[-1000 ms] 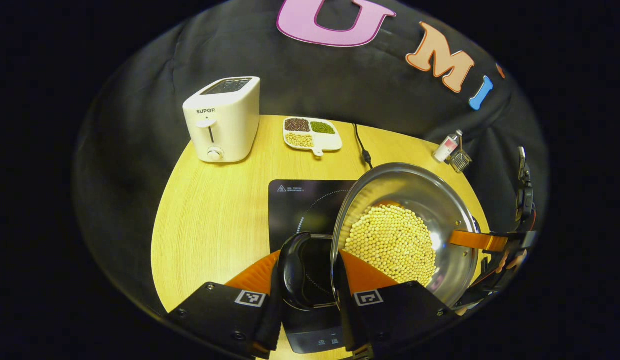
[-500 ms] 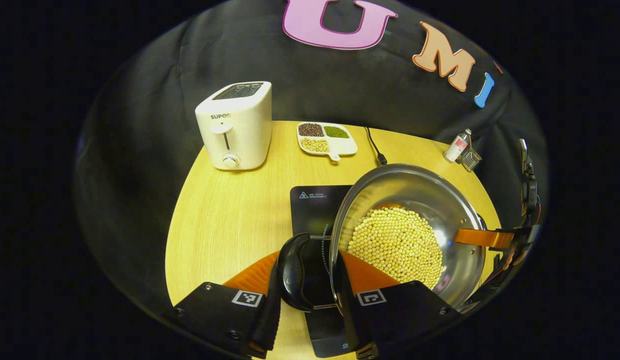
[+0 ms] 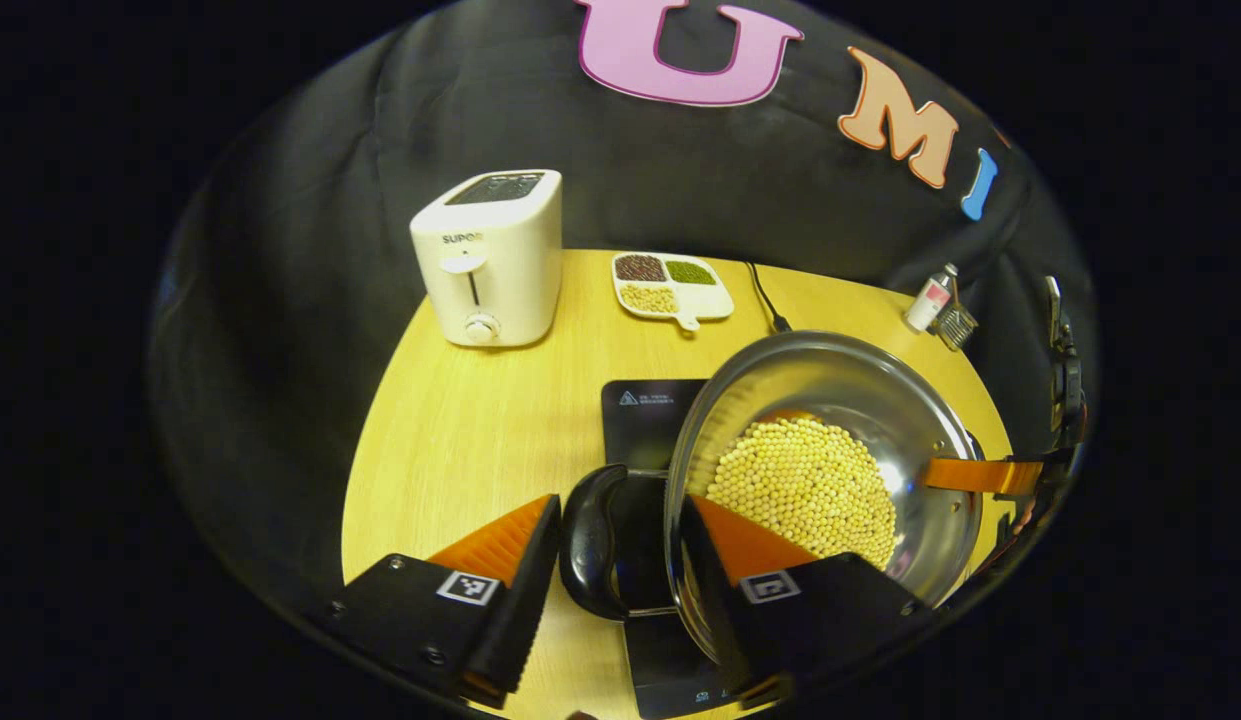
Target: First push the handle of the pot to place it horizontally, then grasp the pot with both hands and set it on the induction cooktop.
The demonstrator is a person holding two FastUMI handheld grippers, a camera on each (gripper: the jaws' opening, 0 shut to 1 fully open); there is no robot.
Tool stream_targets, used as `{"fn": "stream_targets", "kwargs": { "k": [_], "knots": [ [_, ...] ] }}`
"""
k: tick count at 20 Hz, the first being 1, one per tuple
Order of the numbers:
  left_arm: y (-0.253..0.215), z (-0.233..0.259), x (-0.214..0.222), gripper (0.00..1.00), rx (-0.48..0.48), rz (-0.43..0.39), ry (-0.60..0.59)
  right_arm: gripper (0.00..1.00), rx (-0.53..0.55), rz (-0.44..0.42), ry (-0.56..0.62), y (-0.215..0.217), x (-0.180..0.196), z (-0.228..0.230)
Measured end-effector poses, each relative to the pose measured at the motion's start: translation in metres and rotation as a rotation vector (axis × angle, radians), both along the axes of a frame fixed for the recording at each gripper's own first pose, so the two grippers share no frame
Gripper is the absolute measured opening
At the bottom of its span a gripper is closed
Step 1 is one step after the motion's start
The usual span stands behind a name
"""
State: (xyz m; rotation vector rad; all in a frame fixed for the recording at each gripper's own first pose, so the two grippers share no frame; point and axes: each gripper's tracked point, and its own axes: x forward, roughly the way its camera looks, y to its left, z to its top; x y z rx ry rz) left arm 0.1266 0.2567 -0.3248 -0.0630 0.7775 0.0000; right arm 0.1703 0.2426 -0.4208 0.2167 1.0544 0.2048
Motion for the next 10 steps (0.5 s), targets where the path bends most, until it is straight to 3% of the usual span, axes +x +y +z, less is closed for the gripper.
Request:
{"fn": "stream_targets", "kwargs": {
  "k": [1, 2, 5, 6, 9, 10],
  "knots": [
    [0.004, 0.004, 0.003, 0.87, 0.017, 0.019, -0.020, 0.65, 0.011, 0.007, -0.020, -0.002, 0.003, 0.006],
    [0.008, 0.009, 0.001, 1.00, 0.033, 0.033, -0.035, 0.80, 0.018, 0.010, -0.044, -0.005, 0.007, 0.012],
    [0.014, 0.039, 0.002, 0.97, 0.067, 0.080, -0.133, 1.00, 0.021, 0.003, -0.137, -0.023, 0.017, 0.034],
    [0.019, 0.052, 0.003, 0.97, 0.093, 0.113, -0.172, 0.93, 0.026, -0.007, -0.176, -0.030, 0.021, 0.046],
    [0.012, 0.105, 0.001, 0.96, 0.147, 0.157, -0.333, 1.00, 0.014, -0.050, -0.310, -0.062, 0.035, 0.091],
    [0.005, 0.123, -0.001, 0.96, 0.166, 0.159, -0.377, 0.92, -0.003, -0.058, -0.348, -0.074, 0.037, 0.106]
  ]
}}
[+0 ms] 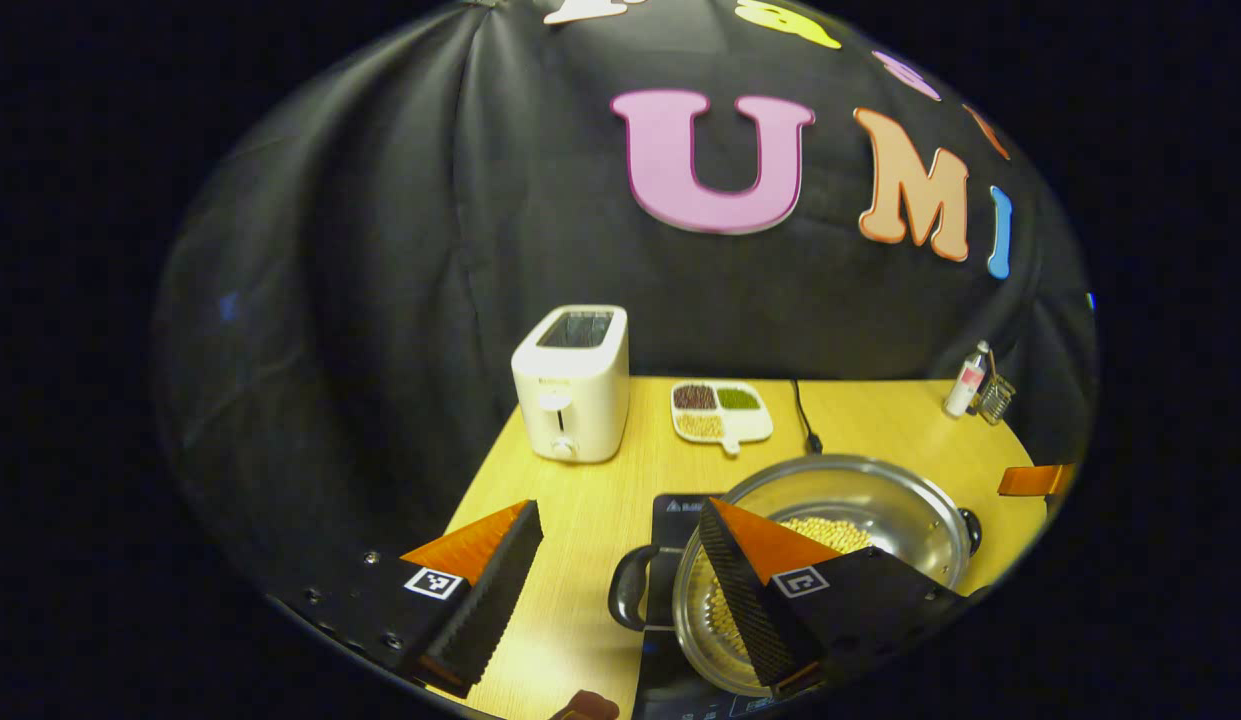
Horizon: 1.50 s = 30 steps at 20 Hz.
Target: First push the handle of the pot to place it horizontally, then grasp the pot with both hands and set it on the induction cooktop.
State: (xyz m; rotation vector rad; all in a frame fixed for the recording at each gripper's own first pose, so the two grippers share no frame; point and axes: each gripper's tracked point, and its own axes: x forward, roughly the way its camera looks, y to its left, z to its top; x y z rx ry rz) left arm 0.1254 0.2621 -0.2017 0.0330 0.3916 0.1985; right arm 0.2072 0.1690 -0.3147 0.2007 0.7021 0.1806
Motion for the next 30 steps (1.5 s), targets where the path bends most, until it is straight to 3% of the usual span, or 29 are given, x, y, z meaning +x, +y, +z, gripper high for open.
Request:
{"fn": "stream_targets", "kwargs": {
  "k": [3, 4, 5, 6, 11, 17, 19, 20, 23, 30],
  "knots": [
    [-0.033, 0.054, -0.009, 0.96, 0.053, -0.016, -0.130, 0.92, -0.053, -0.029, -0.127, -0.031, 0.003, 0.052],
    [-0.045, 0.069, -0.012, 0.94, 0.070, -0.025, -0.159, 1.00, -0.062, -0.033, -0.164, -0.038, 0.002, 0.071],
    [-0.056, 0.081, -0.015, 0.95, 0.081, -0.029, -0.178, 1.00, -0.073, -0.033, -0.200, -0.044, 0.001, 0.089],
    [-0.070, 0.092, -0.019, 0.95, 0.078, -0.038, -0.194, 0.92, -0.089, -0.033, -0.231, -0.053, -0.002, 0.108],
    [-0.126, 0.147, -0.037, 0.95, 0.056, -0.041, -0.274, 0.92, -0.145, -0.003, -0.383, -0.069, -0.021, 0.197],
    [-0.176, 0.206, -0.065, 0.94, 0.077, -0.043, -0.379, 0.92, -0.136, 0.015, -0.530, -0.077, -0.061, 0.281],
    [-0.187, 0.215, -0.076, 0.95, 0.081, -0.051, -0.400, 0.93, -0.128, 0.012, -0.557, -0.083, -0.073, 0.296],
    [-0.190, 0.218, -0.082, 0.95, 0.085, -0.050, -0.404, 1.00, -0.133, 0.008, -0.568, -0.088, -0.080, 0.301],
    [-0.195, 0.220, -0.099, 0.95, 0.082, -0.032, -0.412, 0.93, -0.128, -0.001, -0.585, -0.098, -0.093, 0.311],
    [-0.177, 0.214, -0.131, 0.95, 0.076, 0.077, -0.429, 0.93, -0.067, 0.039, -0.631, -0.098, -0.107, 0.324]
  ]
}}
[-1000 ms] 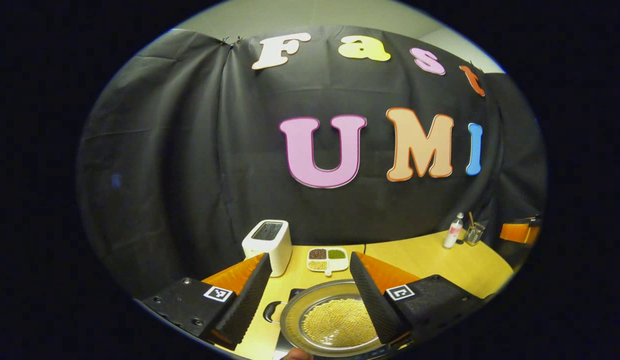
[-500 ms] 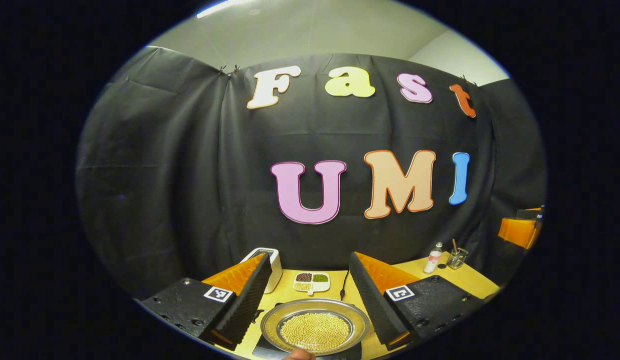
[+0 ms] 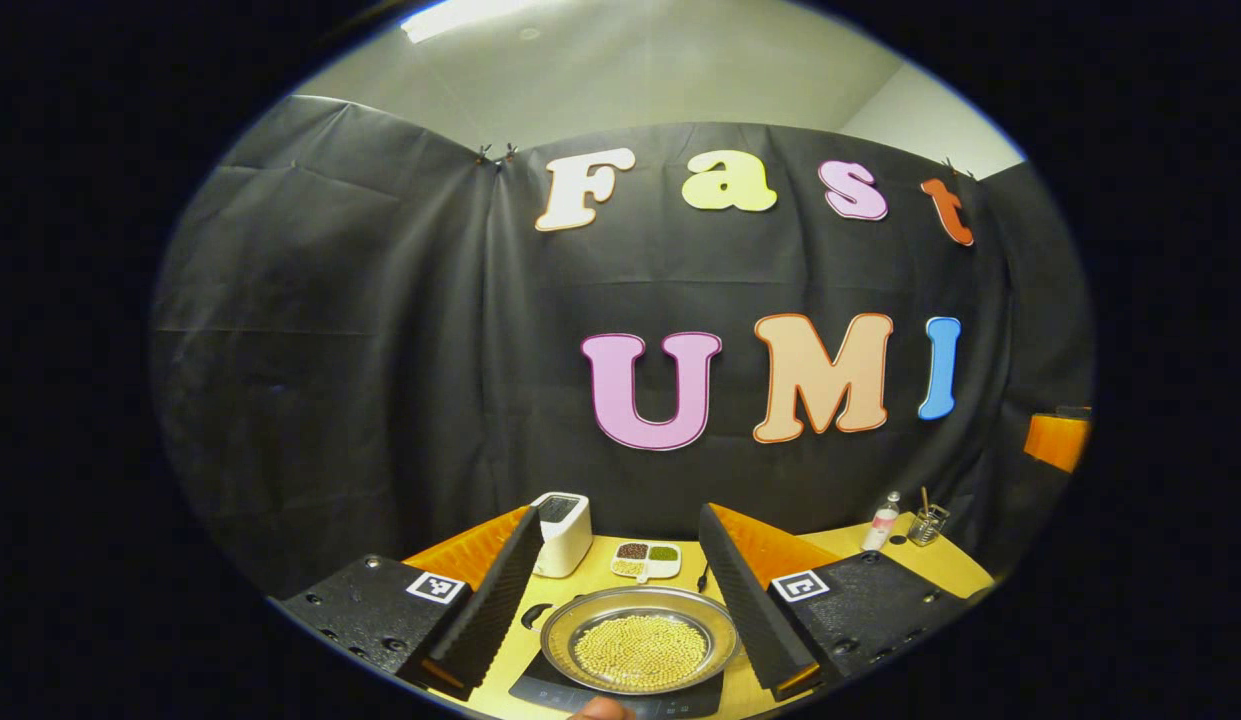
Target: First push the handle of the pot to place it horizontally, then grasp the pot with both hands and set it on the induction cooktop.
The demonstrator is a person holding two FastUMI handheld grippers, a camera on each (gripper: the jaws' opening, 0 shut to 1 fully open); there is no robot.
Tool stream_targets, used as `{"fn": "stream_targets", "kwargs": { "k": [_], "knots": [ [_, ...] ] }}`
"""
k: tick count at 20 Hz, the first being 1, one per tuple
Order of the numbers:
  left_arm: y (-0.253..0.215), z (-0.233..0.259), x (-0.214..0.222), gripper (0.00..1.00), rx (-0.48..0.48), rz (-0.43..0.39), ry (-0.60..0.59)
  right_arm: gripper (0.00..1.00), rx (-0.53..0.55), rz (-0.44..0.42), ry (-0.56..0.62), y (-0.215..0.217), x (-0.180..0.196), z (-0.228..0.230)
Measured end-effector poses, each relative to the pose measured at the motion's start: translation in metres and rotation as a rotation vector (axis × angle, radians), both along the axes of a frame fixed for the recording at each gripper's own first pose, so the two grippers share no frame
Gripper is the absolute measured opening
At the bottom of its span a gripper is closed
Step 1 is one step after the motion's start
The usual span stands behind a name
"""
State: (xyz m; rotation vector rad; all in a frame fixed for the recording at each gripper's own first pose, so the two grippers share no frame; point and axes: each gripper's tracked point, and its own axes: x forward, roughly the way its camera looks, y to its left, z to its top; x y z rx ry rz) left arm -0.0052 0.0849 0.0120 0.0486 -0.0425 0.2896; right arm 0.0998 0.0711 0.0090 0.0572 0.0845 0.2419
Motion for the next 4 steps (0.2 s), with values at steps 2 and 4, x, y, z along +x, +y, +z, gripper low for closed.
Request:
{"fn": "stream_targets", "kwargs": {
  "k": [2, 4],
  "knots": [
    [0.0014, -0.0044, -0.0038, 0.96, -0.014, 0.017, 0.003, 0.93, 0.002, 0.013, -0.014, -0.0013, 0.0006, 0.0023],
    [0.0034, -0.0069, -0.0072, 0.93, -0.022, 0.035, 0.006, 0.93, 0.009, 0.031, -0.025, 0.0006, 0.0021, 0.0051]
  ]
}}
